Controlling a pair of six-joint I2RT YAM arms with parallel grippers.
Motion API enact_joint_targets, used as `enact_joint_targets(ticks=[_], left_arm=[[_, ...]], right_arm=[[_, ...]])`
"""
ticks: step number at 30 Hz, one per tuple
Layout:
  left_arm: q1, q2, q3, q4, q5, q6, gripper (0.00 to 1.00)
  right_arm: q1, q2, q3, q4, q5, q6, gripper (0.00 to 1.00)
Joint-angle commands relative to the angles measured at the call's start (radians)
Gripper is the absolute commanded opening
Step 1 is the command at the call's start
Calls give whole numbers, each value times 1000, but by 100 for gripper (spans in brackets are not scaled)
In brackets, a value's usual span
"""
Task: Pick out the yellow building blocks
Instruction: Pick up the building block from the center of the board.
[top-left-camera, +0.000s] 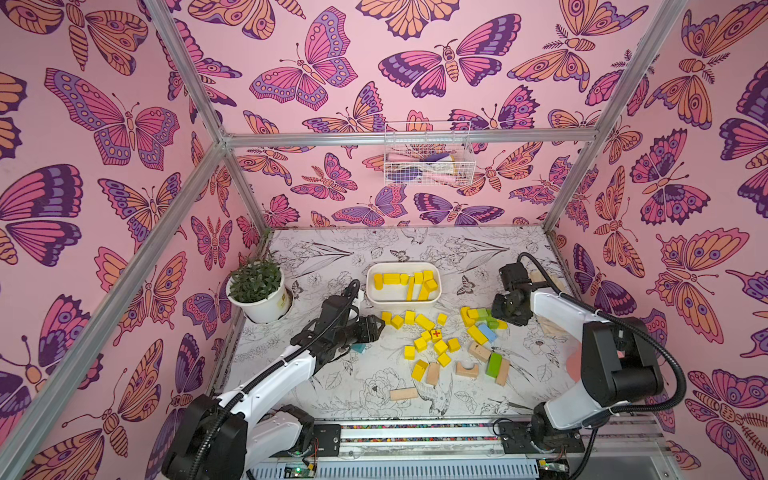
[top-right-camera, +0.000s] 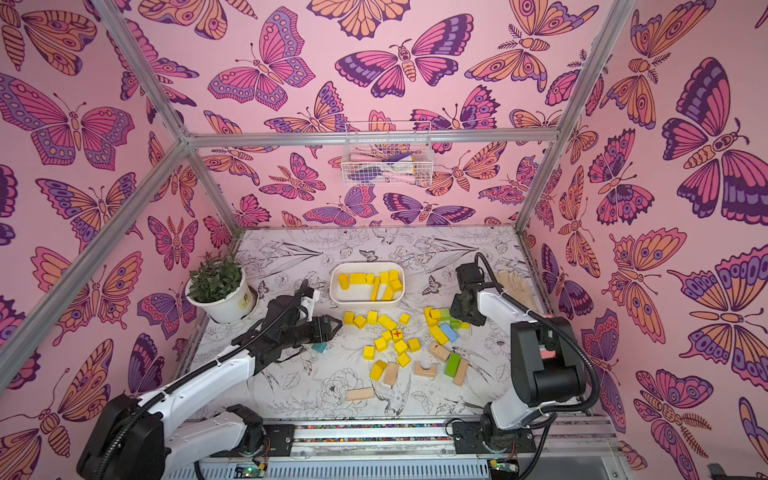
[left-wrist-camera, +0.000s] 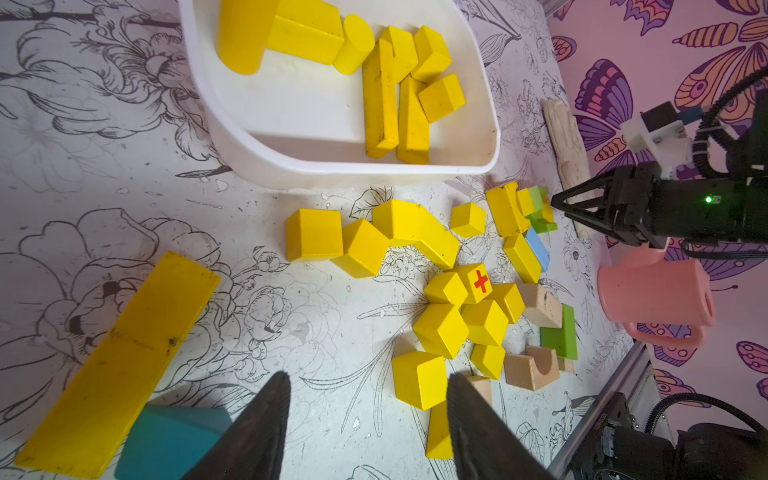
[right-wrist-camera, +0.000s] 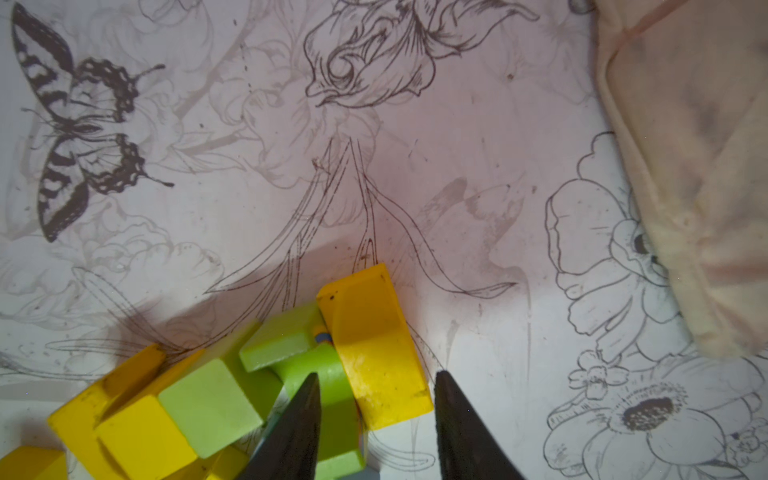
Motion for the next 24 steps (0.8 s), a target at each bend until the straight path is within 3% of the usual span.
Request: enact_joint_targets(ticks=[1, 10, 24], left_arm=[[7, 6, -6, -14, -6, -4, 61], [7, 10, -5, -14, -5, -4, 61], [7, 10, -3, -13, -2, -4, 61]], right_arm=[[-12, 35, 33, -29, -38, -30, 46], [-31, 84, 54, -70, -25, -9, 45], [-55, 22, 26, -85, 0, 18, 40]])
